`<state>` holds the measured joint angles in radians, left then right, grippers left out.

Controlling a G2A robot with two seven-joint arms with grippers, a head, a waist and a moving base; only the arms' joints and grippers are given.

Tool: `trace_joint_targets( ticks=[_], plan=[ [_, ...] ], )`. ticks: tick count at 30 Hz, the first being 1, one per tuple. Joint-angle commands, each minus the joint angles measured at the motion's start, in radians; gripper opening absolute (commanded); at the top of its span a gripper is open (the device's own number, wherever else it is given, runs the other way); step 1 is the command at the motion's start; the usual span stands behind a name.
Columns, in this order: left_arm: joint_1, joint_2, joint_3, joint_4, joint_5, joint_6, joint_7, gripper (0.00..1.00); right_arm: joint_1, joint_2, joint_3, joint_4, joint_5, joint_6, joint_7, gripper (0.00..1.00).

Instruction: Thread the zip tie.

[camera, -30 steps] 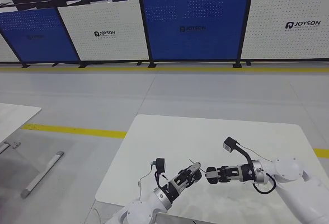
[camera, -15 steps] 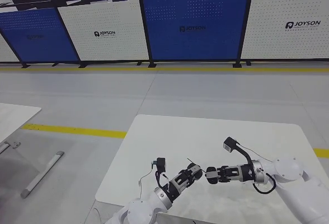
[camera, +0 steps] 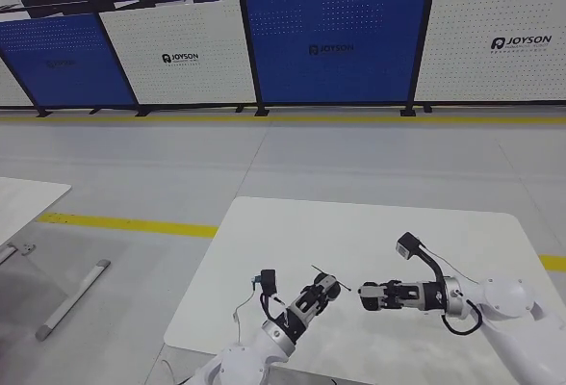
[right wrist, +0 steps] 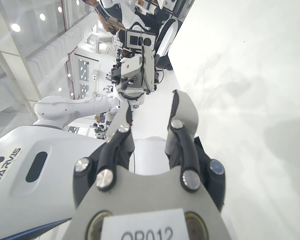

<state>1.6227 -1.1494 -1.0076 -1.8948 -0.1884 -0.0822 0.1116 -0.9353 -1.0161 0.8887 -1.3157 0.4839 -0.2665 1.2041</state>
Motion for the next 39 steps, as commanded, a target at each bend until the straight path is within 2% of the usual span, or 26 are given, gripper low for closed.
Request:
trace_joint_targets(
  ticks=[1,5,7,17,19,22,23,26,30,31,33,39],
  plan=[
    [-0.007,-0.008,0.019,0.009,0.034,0.009,0.077,0.0,-0.029,0.016,0.054,-0.027,-0.011,0.0,-0.013,1.0],
    [-0.026,-0.027,0.062,0.039,0.065,0.049,0.209,0.0,-0.103,0.048,0.15,-0.113,-0.064,0.035,-0.057,1.0],
    [-0.041,-0.04,0.093,0.059,0.084,0.052,0.266,0.0,-0.137,0.059,0.185,-0.157,-0.096,0.065,-0.095,1.0],
    [-0.042,-0.04,0.092,0.061,0.083,0.054,0.264,0.0,-0.137,0.059,0.185,-0.157,-0.096,0.065,-0.095,1.0],
    [-0.048,-0.042,0.088,0.064,0.052,0.081,0.243,0.0,-0.137,0.059,0.185,-0.157,-0.096,0.065,-0.095,1.0],
    [-0.064,-0.044,0.065,0.026,0.01,0.121,0.211,0.0,-0.137,0.059,0.185,-0.157,-0.096,0.065,-0.095,1.0],
    [-0.064,-0.043,0.057,0.008,0.006,0.131,0.2,0.0,-0.137,0.059,0.185,-0.157,-0.096,0.065,-0.095,1.0],
    [-0.058,-0.032,0.021,-0.06,0.045,0.144,0.115,0.0,-0.137,0.059,0.185,-0.157,-0.096,0.065,-0.095,1.0],
    [-0.035,-0.015,-0.047,-0.163,0.051,0.206,-0.019,0.0,-0.137,0.059,0.185,-0.157,-0.096,0.065,-0.095,1.0],
    [-0.025,-0.009,-0.068,-0.189,0.058,0.215,-0.066,0.0,-0.137,0.059,0.185,-0.157,-0.096,0.065,-0.095,1.0],
    [-0.004,0.0,-0.098,-0.218,0.07,0.221,-0.119,0.0,-0.137,0.059,0.185,-0.157,-0.096,0.065,-0.095,1.0],
    [-0.004,0.0,-0.098,-0.218,0.07,0.221,-0.119,0.0,-0.137,0.059,0.185,-0.157,-0.096,0.065,-0.095,1.0]
  ],
)
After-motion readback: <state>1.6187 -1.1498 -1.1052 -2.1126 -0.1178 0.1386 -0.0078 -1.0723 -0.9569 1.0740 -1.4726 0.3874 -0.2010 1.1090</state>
